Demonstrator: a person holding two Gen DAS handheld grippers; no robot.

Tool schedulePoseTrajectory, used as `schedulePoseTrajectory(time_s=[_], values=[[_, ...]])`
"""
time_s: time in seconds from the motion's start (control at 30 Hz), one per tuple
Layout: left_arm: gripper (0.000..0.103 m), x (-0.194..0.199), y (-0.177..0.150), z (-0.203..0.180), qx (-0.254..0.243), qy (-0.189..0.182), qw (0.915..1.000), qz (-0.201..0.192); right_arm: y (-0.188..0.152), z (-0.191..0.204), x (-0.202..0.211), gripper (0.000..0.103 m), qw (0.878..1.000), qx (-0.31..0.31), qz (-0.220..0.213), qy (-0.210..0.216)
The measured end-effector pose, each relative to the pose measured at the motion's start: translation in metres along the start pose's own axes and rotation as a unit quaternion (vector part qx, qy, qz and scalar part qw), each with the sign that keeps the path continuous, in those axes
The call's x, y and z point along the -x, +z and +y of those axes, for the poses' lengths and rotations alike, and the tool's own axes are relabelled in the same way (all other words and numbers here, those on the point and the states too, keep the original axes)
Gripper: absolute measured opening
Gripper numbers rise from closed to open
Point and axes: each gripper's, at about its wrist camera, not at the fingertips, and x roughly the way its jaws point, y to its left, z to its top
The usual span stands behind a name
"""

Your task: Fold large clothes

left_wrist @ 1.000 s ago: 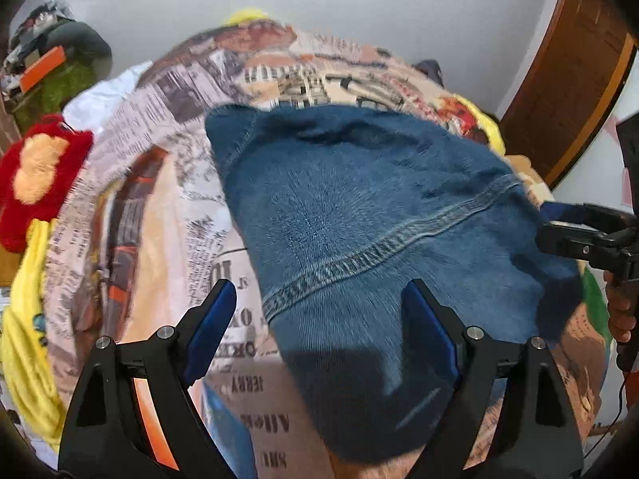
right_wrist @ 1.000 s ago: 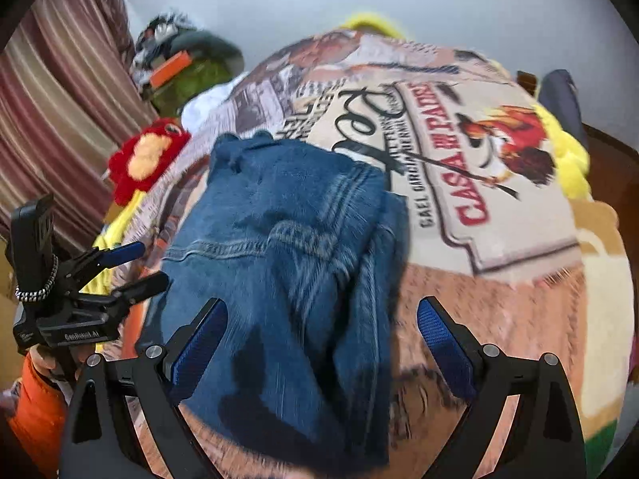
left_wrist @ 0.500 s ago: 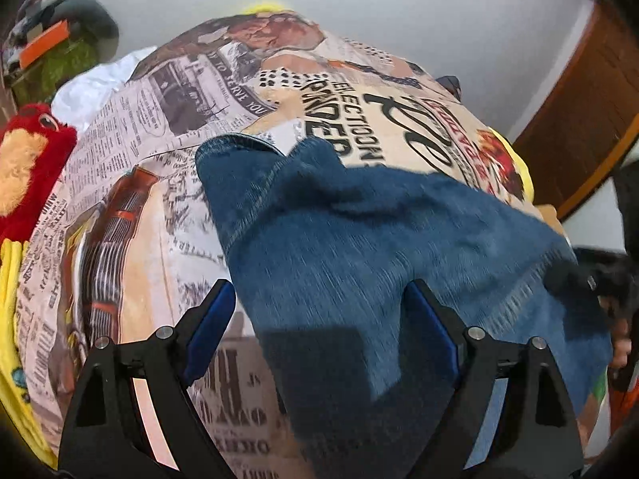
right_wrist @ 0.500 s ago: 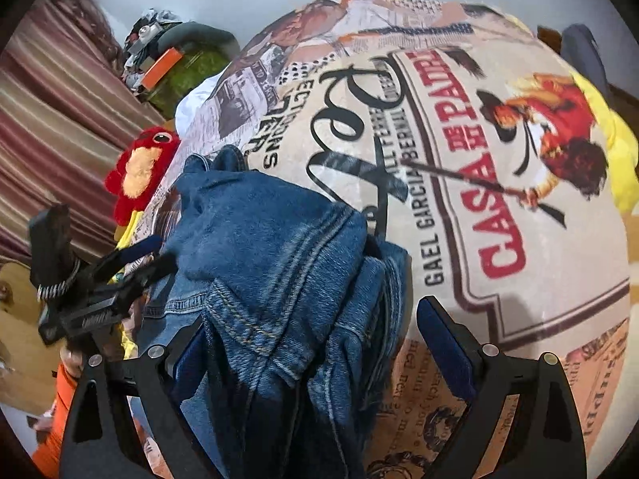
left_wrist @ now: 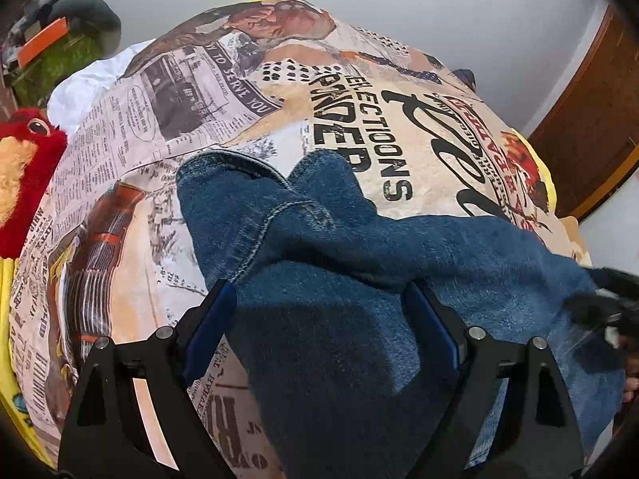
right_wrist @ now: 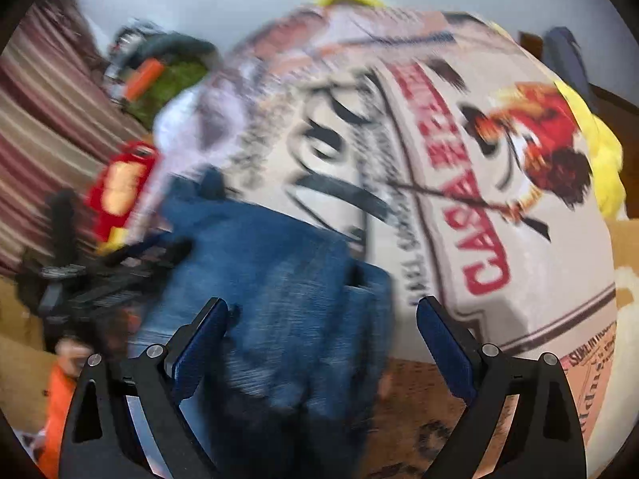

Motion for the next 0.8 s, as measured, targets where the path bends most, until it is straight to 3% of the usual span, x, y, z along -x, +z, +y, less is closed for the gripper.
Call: schedulePoseTrajectory(time_s=[0.17,0.27,0.37,0.5,0.7,0.8], values=[[0.088,0.012,-0.005,0.003,-0.003,0.006,1.0,-0.005,-0.009,-0.026,-0.008,0.095,0.997,-0.048,0.013,0.052],[0.088,0.028,-0.009,0.004,-0.007,0.01,0.9999,-0.011,-0.011,-0.022,0.003,0.095,0.999,-0.038,0.008,0.03],[0.087,0.049,-0.017,0.001,-0.037,0.041,0.9978,-0.037,-0.013,-0.01,0.024,0.095,1.0,-0.01,-0.013,0.001],[0.087,0.071,-0.031,0.001,-0.06,0.06,0.9949,-0.054,-0.02,0.004,0.058,0.095,0.999,0.015,-0.046,0.016],[0.088,0.085,-0.058,0.005,-0.027,-0.016,0.9989,-0.035,-0.042,0.021,0.071,0.096,0.996,0.054,-0.052,0.039],[0.088,0.069,-0.076,0.008,0.008,-0.065,0.9978,0.011,-0.054,0.016,0.053,0.096,0.998,0.047,-0.024,0.042]])
